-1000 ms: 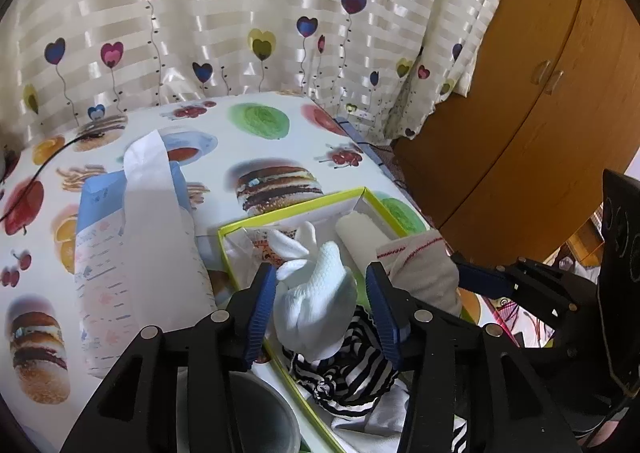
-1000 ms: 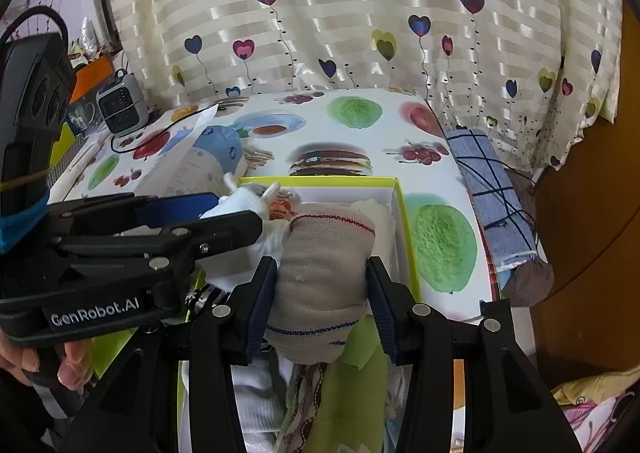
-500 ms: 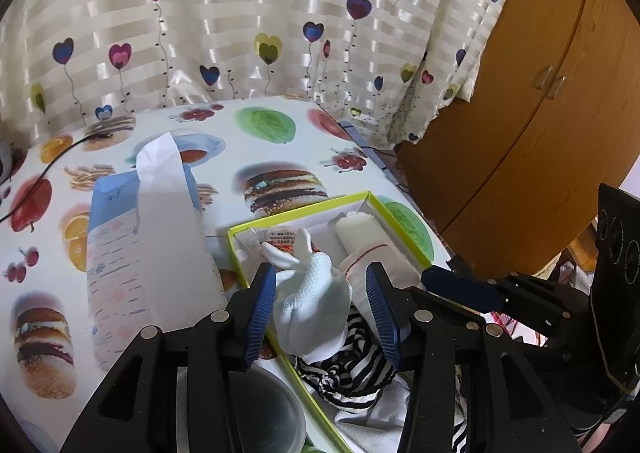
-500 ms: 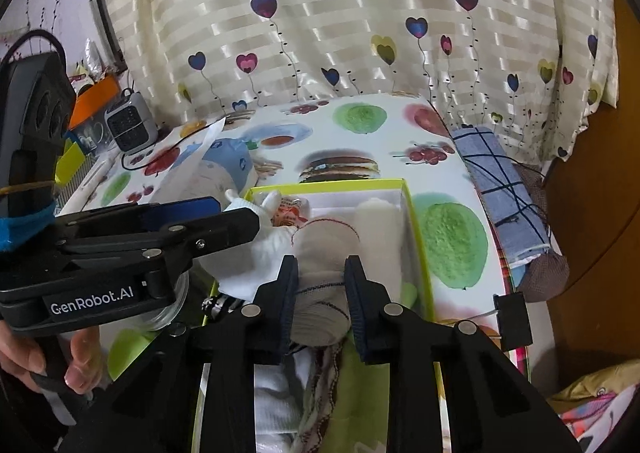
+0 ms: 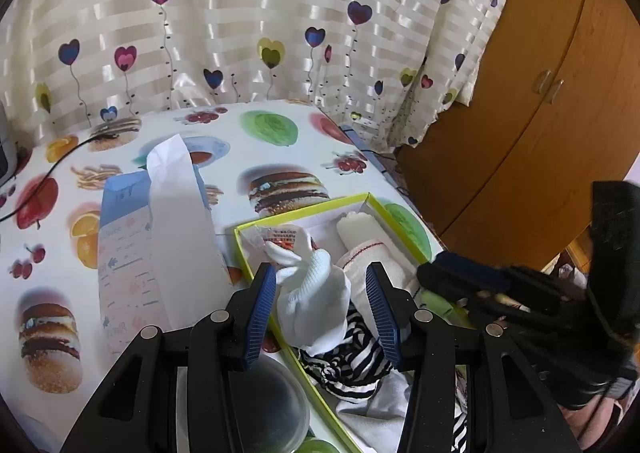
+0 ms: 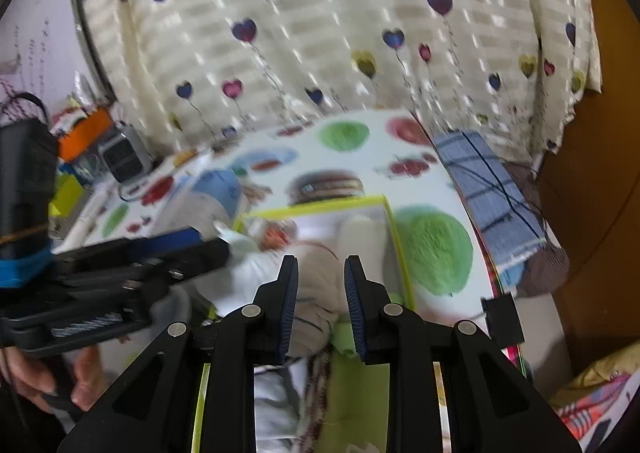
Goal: Organize soft objects
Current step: 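Open the right tool to drop the rolled sock while the left tool drops the glove, then withdraw both open tools from the box back over the table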
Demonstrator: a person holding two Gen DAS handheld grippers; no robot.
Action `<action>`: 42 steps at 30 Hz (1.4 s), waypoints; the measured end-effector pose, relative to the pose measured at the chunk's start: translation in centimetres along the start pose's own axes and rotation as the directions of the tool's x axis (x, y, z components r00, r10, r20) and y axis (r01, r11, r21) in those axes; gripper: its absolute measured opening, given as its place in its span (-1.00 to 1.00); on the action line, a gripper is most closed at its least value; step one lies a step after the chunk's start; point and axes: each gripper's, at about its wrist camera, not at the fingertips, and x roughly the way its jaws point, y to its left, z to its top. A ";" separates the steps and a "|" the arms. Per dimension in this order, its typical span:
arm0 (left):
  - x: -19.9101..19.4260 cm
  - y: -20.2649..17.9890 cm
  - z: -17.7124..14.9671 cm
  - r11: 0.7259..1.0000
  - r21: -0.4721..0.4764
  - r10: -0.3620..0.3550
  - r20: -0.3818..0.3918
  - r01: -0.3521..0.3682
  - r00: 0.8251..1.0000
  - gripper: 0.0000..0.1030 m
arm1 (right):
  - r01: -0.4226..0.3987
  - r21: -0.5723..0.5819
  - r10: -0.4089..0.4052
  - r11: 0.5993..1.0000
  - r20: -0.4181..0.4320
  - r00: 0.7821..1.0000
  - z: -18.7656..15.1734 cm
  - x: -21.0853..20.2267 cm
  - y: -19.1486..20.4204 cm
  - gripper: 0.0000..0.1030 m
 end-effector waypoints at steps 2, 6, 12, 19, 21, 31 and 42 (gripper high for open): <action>-0.1 0.0 -0.1 1.000 0.002 0.002 0.000 -0.002 1.000 -0.11 | 0.004 0.002 -0.004 1.000 -0.038 0.999 -0.3 0.8 0.0 -0.51; -0.4 0.0 -0.3 1.000 0.000 0.004 -0.002 -0.004 1.000 -0.11 | -0.024 -0.029 0.022 0.999 -0.074 0.997 -0.9 1.6 0.9 -0.51; -0.9 0.1 -0.5 1.000 0.006 0.006 0.005 -0.006 1.000 -0.11 | -0.032 -0.047 0.028 0.998 -0.096 0.995 -1.3 1.8 1.6 -0.51; -3.1 -1.1 -2.0 0.999 0.034 -0.001 0.017 0.000 1.000 -0.11 | -0.007 -0.040 0.005 0.999 -0.059 0.998 -1.6 -0.7 2.0 -0.51; -3.8 -1.5 -2.5 0.999 0.043 -0.005 0.025 0.003 1.000 -0.11 | 0.001 -0.055 -0.004 0.998 -0.048 0.999 -1.8 -1.5 2.5 -0.51; -7.4 -2.6 -5.4 0.998 0.057 0.031 0.047 -0.033 0.998 -0.11 | 0.042 -0.096 -0.044 0.994 -0.016 0.999 -4.6 -5.1 4.4 -0.36; -11.1 -3.3 -9.0 0.992 0.067 0.097 0.088 -0.103 0.991 -0.11 | 0.047 -0.114 -0.046 0.992 0.010 0.999 -7.6 -8.5 6.0 -0.36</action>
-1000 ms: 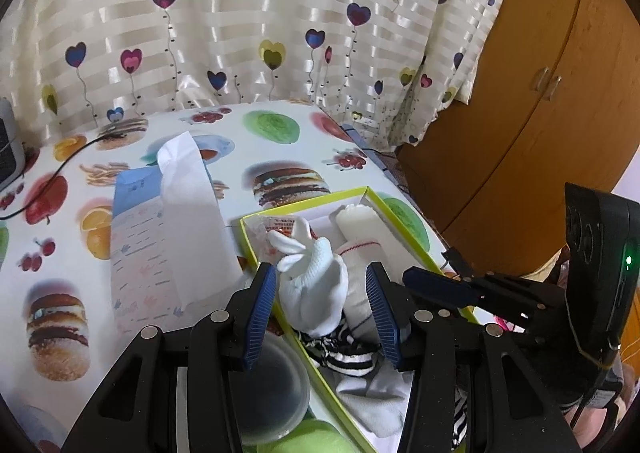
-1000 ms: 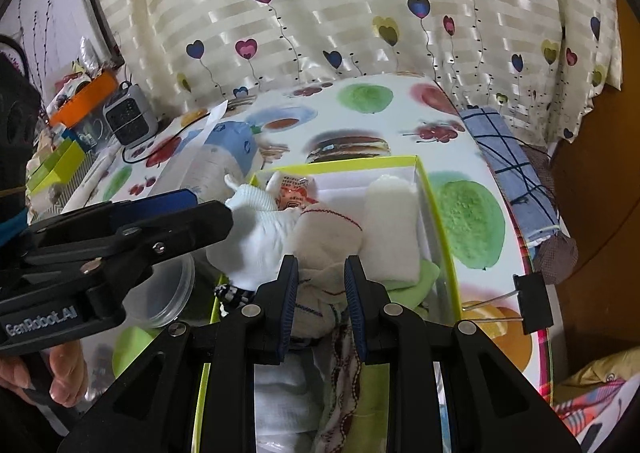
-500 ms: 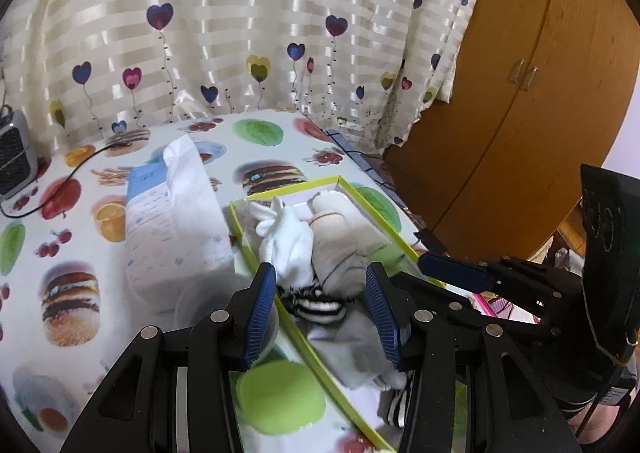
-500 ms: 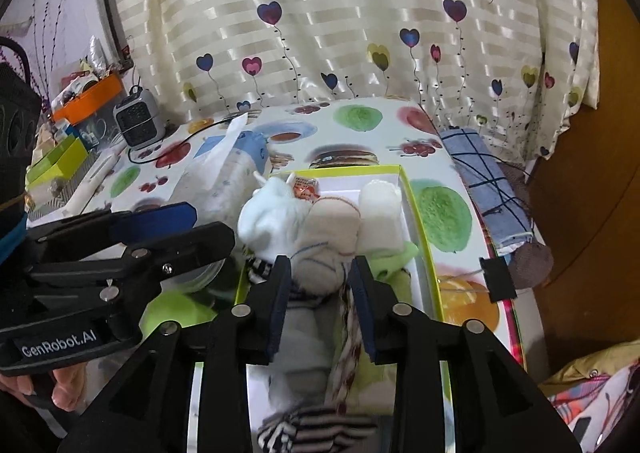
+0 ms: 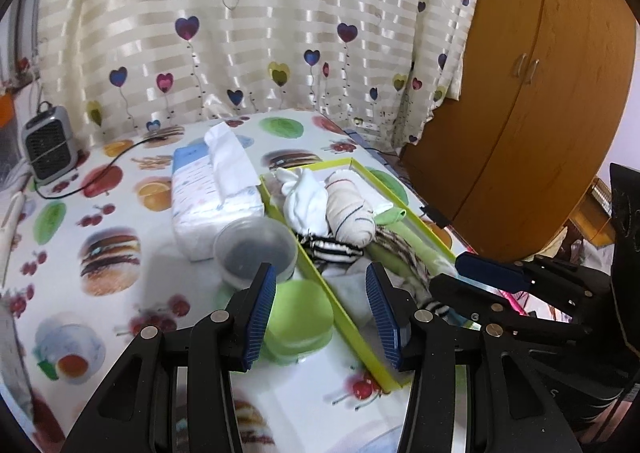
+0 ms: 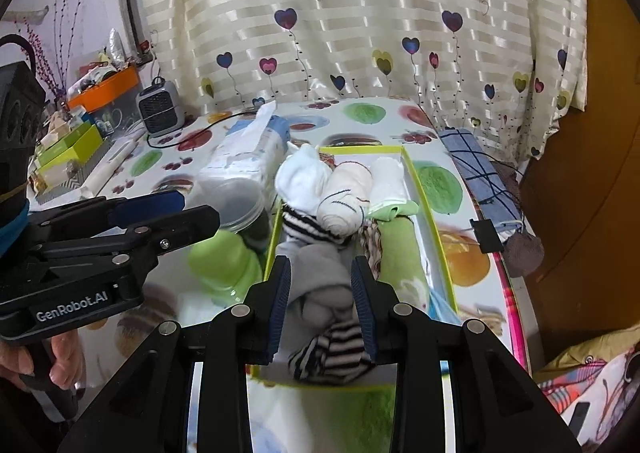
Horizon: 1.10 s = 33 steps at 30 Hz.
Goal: Organize soft objects
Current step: 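Withdraw both open tools from the box back over the table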
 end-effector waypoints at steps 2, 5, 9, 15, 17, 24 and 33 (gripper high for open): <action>-0.6 -0.2 -0.4 1.000 0.002 0.009 0.007 -0.009 1.000 -0.11 | -0.001 -0.004 0.001 1.000 0.004 1.000 -0.4 -0.6 0.5 -0.36; -1.5 -0.5 -1.3 1.000 0.004 0.018 0.012 -0.018 1.000 -0.11 | 0.007 -0.015 -0.007 1.000 0.007 1.000 -1.3 -1.2 1.1 -0.36; -2.3 -0.9 -2.5 0.999 0.015 0.029 0.004 -0.029 1.000 -0.11 | 0.002 -0.030 -0.002 1.000 -0.002 1.000 -2.5 -1.7 2.0 -0.36; -3.5 -1.0 -4.1 0.999 0.009 0.044 0.004 -0.044 0.999 -0.11 | 0.017 -0.058 -0.017 0.998 -0.006 1.000 -3.9 -2.8 3.2 -0.36; -3.9 -1.2 -4.5 0.999 0.009 0.049 0.005 -0.050 0.999 -0.11 | 0.018 -0.063 -0.018 0.998 -0.002 1.000 -4.3 -3.2 3.4 -0.36; -5.1 -2.3 -5.9 0.997 0.045 0.070 0.015 -0.070 0.997 -0.11 | 0.021 -0.083 -0.020 0.996 0.005 1.000 -5.3 -4.1 4.4 -0.36; -5.6 -2.4 -6.6 0.997 0.038 0.073 0.013 -0.074 0.997 -0.11 | 0.024 -0.084 -0.024 0.996 0.005 1.000 -6.1 -4.9 4.6 -0.36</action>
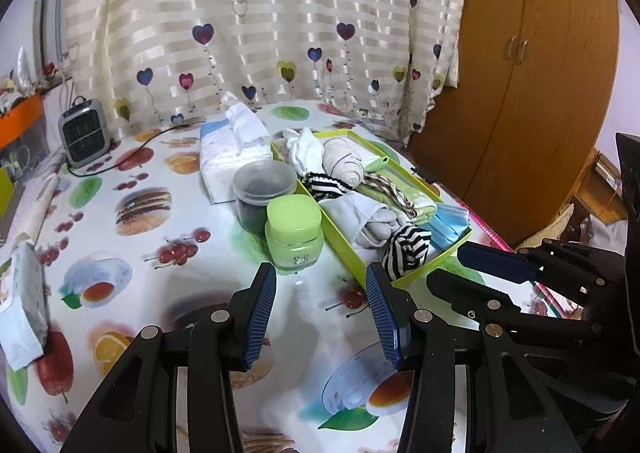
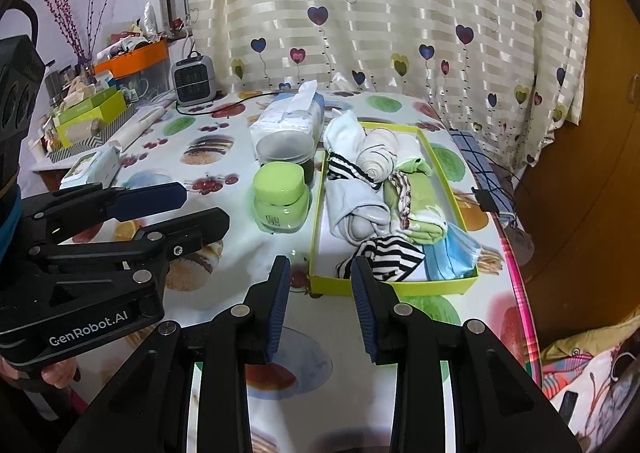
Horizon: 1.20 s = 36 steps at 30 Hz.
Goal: Organize soft objects
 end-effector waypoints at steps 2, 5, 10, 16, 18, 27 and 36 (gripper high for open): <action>0.1 0.0 -0.1 1.000 0.000 0.002 -0.002 -0.002 1.000 -0.11 | 0.000 0.002 0.000 1.000 0.000 1.000 0.0 0.0 0.0 -0.36; 0.1 0.0 -0.3 1.000 0.001 0.004 -0.004 -0.004 1.000 -0.11 | -0.002 0.001 0.002 1.000 -0.001 1.000 -0.1 0.0 -0.2 -0.36; 0.3 0.2 -0.6 1.000 -0.001 0.012 -0.009 -0.012 1.000 -0.11 | -0.007 0.002 0.007 1.000 -0.006 1.000 -0.3 0.1 -0.1 -0.36; 0.8 0.0 -0.8 1.000 0.007 0.019 -0.023 -0.019 1.000 -0.11 | -0.013 0.003 0.013 1.000 -0.016 1.000 -0.3 0.6 0.0 -0.36; 1.0 0.0 -0.8 1.000 0.008 0.017 -0.026 -0.017 1.000 -0.11 | -0.014 0.003 0.014 1.000 -0.016 1.000 -0.3 0.7 0.0 -0.36; 1.6 0.0 -0.9 1.000 0.005 0.014 -0.038 -0.014 0.999 -0.11 | -0.017 0.006 0.017 1.000 -0.026 1.000 -0.4 1.3 -0.1 -0.36; 2.0 0.1 -0.9 1.000 0.003 0.013 -0.044 -0.013 0.999 -0.11 | -0.023 0.003 0.023 1.000 -0.033 0.999 -0.4 1.8 -0.1 -0.36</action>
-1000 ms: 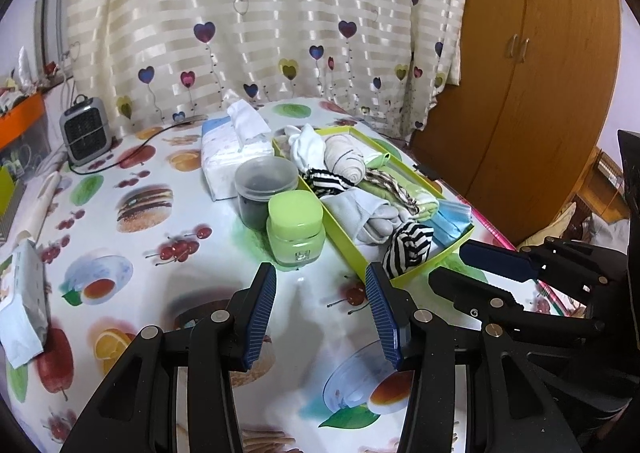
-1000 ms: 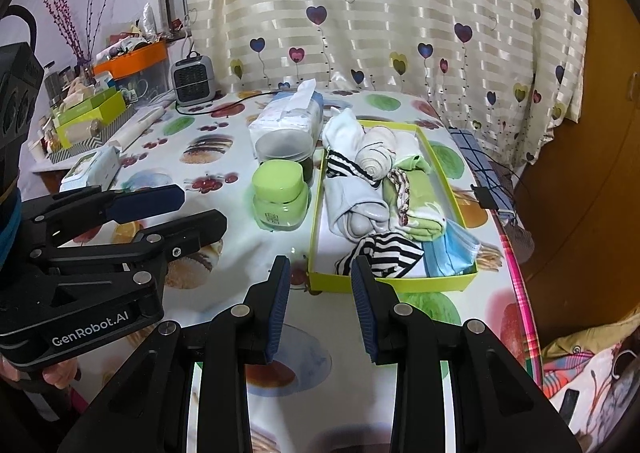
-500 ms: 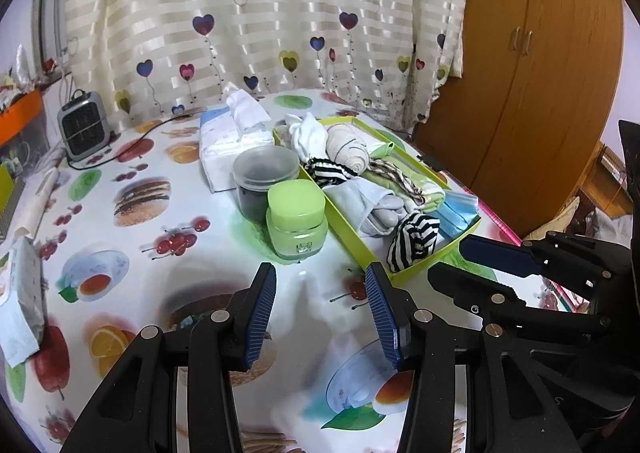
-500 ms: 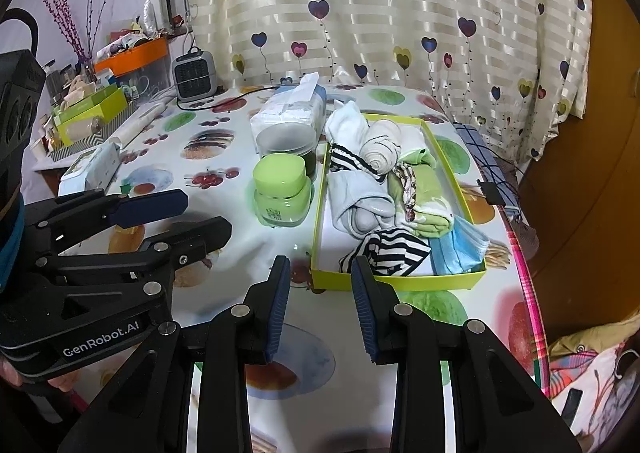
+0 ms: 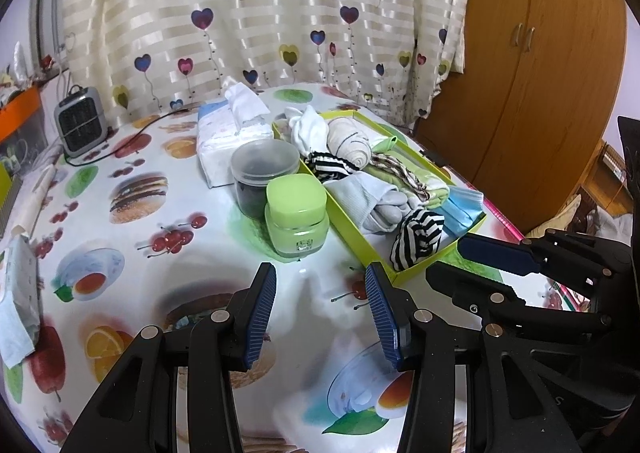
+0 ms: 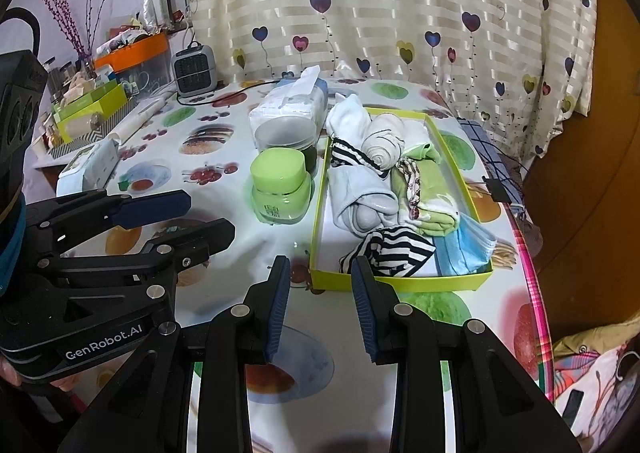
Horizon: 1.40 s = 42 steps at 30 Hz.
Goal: Organize soft objects
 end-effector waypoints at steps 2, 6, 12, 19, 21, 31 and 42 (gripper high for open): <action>0.1 0.0 0.0 1.000 0.000 0.000 -0.001 0.000 1.000 -0.11 | -0.001 0.001 0.001 1.000 0.000 1.000 0.0 0.0 0.0 -0.36; 0.1 0.1 0.0 1.000 -0.002 -0.002 -0.005 0.002 1.000 -0.11 | -0.004 0.001 0.004 1.000 -0.003 1.000 0.0 0.3 0.0 -0.36; 0.5 0.1 0.1 1.000 -0.005 0.002 -0.010 -0.002 1.000 -0.11 | -0.007 0.002 0.007 1.000 -0.005 1.000 0.0 0.5 0.0 -0.36; 0.8 0.2 0.0 1.000 -0.006 0.004 -0.012 -0.004 1.000 -0.11 | -0.012 -0.003 0.012 1.000 -0.013 1.000 -0.1 0.8 0.0 -0.36; 0.8 0.2 0.0 1.000 -0.005 0.005 -0.013 -0.005 1.000 -0.11 | -0.012 -0.002 0.012 1.000 -0.015 1.000 0.0 0.9 -0.2 -0.36; 1.3 0.8 -0.2 1.000 -0.018 0.000 -0.022 0.000 1.000 -0.11 | -0.013 -0.006 0.013 1.000 -0.024 1.000 0.0 1.3 -0.1 -0.36; 1.4 0.8 -0.1 1.000 -0.016 -0.001 -0.023 0.001 1.000 -0.11 | -0.013 -0.010 0.013 1.000 -0.024 1.000 0.3 1.4 0.2 -0.36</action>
